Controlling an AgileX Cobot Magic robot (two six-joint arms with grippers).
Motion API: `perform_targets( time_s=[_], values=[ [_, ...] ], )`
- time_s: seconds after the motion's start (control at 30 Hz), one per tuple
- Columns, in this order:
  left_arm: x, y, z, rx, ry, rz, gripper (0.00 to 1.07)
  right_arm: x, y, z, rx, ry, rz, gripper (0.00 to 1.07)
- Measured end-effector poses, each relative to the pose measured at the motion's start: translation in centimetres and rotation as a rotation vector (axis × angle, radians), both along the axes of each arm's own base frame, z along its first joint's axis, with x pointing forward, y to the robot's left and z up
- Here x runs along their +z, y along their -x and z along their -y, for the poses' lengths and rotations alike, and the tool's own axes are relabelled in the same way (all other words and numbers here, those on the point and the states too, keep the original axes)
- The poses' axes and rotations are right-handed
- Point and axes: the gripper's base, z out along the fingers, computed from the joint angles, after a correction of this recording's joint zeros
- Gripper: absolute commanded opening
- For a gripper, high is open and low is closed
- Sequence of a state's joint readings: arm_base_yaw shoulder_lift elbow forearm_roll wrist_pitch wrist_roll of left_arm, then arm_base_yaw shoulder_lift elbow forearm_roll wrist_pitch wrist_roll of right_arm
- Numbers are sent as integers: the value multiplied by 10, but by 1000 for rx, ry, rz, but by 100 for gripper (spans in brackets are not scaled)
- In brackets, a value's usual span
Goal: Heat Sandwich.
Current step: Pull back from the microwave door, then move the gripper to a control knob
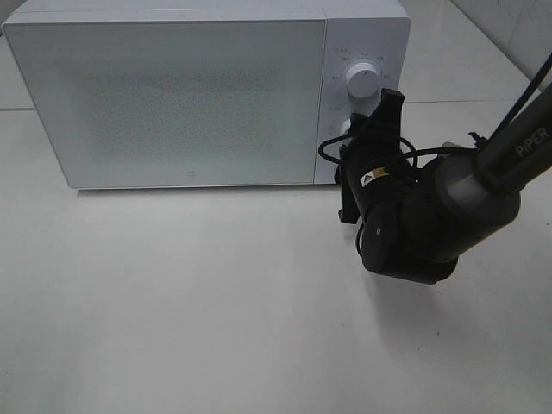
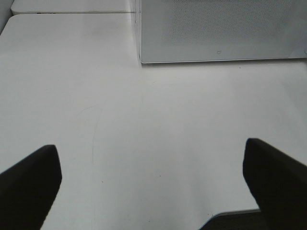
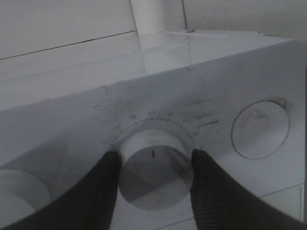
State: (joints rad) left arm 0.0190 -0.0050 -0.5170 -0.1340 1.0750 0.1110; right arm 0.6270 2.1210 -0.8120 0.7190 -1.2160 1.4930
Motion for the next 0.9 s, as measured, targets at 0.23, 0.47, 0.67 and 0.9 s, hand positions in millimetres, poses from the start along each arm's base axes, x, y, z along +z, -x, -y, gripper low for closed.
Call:
perform_targets(
  time_s=[0.23, 0.47, 0.67, 0.9],
  values=[
    [0, 0, 0, 0, 0, 0, 97, -3, 3, 4, 6, 105, -17, 66],
    [0, 0, 0, 0, 0, 0, 97, -4, 12, 10, 33, 168, -47, 81],
    [0, 0, 0, 0, 0, 0, 97, 13, 25, 13, 119, 255, -21, 77],
    [0, 0, 0, 0, 0, 0, 97, 15, 44, 20, 202, 309, -80, 76]
  ],
)
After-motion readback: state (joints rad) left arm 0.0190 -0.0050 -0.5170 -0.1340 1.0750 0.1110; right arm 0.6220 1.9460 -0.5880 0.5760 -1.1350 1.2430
